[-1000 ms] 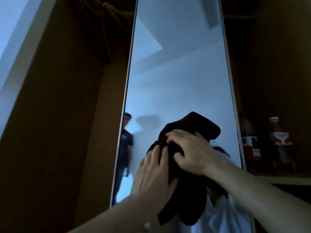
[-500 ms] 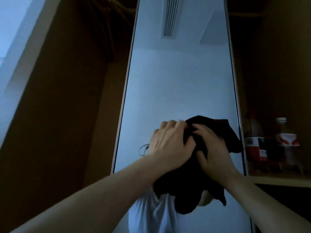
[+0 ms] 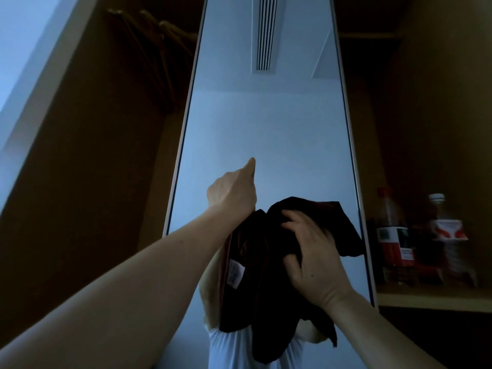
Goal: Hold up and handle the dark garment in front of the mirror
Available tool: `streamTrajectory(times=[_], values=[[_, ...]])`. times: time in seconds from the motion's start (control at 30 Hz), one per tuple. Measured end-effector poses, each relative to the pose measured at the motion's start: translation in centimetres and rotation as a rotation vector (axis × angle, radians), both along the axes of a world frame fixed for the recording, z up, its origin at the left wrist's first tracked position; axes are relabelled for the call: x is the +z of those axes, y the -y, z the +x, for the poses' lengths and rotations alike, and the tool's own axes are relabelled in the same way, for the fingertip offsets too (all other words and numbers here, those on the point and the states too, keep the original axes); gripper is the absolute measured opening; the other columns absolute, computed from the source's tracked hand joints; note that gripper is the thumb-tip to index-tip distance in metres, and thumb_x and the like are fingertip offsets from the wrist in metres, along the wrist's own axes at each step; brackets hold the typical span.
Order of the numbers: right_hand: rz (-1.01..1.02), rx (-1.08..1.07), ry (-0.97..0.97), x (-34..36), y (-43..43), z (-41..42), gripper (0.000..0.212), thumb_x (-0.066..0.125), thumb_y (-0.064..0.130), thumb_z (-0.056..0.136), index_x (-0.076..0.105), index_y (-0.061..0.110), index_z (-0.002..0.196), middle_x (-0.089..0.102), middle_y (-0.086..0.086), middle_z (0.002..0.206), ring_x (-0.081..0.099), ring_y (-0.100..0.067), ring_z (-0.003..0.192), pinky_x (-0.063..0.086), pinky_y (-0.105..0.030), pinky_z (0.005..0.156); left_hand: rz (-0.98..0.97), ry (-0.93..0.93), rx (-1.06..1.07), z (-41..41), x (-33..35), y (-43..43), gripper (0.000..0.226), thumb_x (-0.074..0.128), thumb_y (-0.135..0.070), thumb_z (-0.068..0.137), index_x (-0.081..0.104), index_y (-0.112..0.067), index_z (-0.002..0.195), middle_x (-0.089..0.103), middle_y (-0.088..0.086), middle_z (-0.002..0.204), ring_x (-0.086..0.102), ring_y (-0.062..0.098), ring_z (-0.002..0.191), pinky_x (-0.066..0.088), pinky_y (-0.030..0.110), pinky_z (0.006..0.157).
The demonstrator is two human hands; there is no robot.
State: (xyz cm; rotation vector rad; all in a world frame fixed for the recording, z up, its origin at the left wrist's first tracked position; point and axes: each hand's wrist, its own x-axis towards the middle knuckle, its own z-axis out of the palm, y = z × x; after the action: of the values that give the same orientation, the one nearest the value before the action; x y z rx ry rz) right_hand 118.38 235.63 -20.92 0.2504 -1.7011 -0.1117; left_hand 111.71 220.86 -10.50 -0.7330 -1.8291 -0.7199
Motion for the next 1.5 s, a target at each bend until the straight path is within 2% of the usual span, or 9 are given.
streamTrajectory(times=[0.23,0.4,0.6,0.77,0.97,1.13,1.23,1.33,1.5], values=[[0.006,-0.003,-0.003,-0.1,0.1,0.1,0.044,0.040,0.024,0.074,0.053,0.012,0.115,0.054,-0.006,0.133,0.043,-0.018,0.126,0.030,-0.037,0.099,0.011,-0.172,-0.018,0.3,-1.1,-0.2,0.012,0.043,-0.018,0.092,0.054,-0.021,0.097,0.064,0.003,0.081,0.059,0.030,0.074,0.034,0.031,0.056],[0.006,0.000,0.010,0.0,0.0,0.1,0.042,0.040,0.025,0.075,0.049,0.017,0.115,0.053,-0.005,0.133,0.043,-0.017,0.126,0.029,-0.037,0.100,0.504,0.174,-0.421,0.7,-1.2,0.3,0.036,0.039,-0.033,0.097,0.051,-0.010,0.073,0.055,0.005,0.072,0.055,0.029,0.075,0.038,0.034,0.063],[-0.001,-0.012,0.019,0.0,0.1,0.2,0.045,0.040,0.024,0.074,0.053,0.012,0.115,0.053,-0.006,0.134,0.041,-0.016,0.126,0.028,-0.036,0.100,-0.187,-0.171,-0.115,0.7,-2.3,0.6,0.028,0.048,-0.024,0.092,0.059,-0.028,0.117,0.041,-0.001,0.125,0.049,0.021,0.110,0.041,0.033,0.075],[-0.013,0.012,0.101,0.2,0.1,0.7,0.051,0.038,0.027,0.073,0.052,0.009,0.118,0.048,-0.007,0.138,0.040,-0.019,0.129,0.032,-0.041,0.103,0.165,-0.127,-0.075,-1.1,-2.5,3.9,0.031,0.054,-0.044,0.088,0.071,-0.019,0.091,0.055,0.006,0.110,0.051,0.026,0.108,0.044,0.035,0.079],[-0.168,0.125,0.206,0.8,1.9,2.3,0.054,0.045,0.032,0.074,0.052,0.009,0.122,0.045,0.000,0.139,0.039,-0.016,0.128,0.028,-0.032,0.106,0.652,0.702,-0.529,-2.9,-2.3,8.2,0.065,0.051,-0.051,0.090,0.041,-0.010,0.139,0.048,0.013,0.135,0.046,0.034,0.124,0.038,0.047,0.103],[-0.443,0.177,0.290,1.8,6.0,1.5,0.074,0.047,0.068,0.077,0.038,0.028,0.139,0.036,0.003,0.146,0.029,-0.016,0.137,0.021,-0.038,0.113,0.787,0.861,-0.797,-2.7,-3.3,9.1,0.059,0.039,-0.050,0.097,0.039,-0.012,0.143,0.046,0.018,0.140,0.040,0.035,0.132,0.029,0.047,0.111],[-0.156,-0.273,0.289,-0.9,8.5,-1.3,0.098,0.039,0.077,0.066,0.009,0.035,0.150,0.001,-0.005,0.159,-0.002,-0.021,0.146,0.000,-0.047,0.116,0.796,0.906,-0.910,-3.4,-3.3,9.7,0.048,0.038,-0.049,0.096,0.047,-0.019,0.133,0.056,0.015,0.124,0.058,0.028,0.110,0.040,0.043,0.104],[0.085,-0.305,0.418,-2.2,8.9,-2.6,0.096,0.055,0.059,0.071,0.004,0.039,0.150,-0.007,-0.003,0.159,-0.010,-0.021,0.145,0.015,-0.052,0.111,0.775,0.918,-0.912,-5.0,-3.1,9.9,0.037,0.037,-0.046,0.097,0.051,-0.013,0.107,0.054,0.006,0.087,0.056,0.022,0.090,0.045,0.039,0.093],[0.134,-0.328,0.343,8.1,9.0,-3.6,0.091,0.060,0.052,0.073,0.013,0.036,0.150,0.002,-0.003,0.159,0.000,-0.021,0.146,0.023,-0.053,0.106,0.634,1.030,-0.909,-6.6,-2.5,10.7,0.051,0.033,-0.056,0.096,0.059,-0.012,0.096,0.060,0.007,0.085,0.061,0.019,0.074,0.047,0.027,0.060]])
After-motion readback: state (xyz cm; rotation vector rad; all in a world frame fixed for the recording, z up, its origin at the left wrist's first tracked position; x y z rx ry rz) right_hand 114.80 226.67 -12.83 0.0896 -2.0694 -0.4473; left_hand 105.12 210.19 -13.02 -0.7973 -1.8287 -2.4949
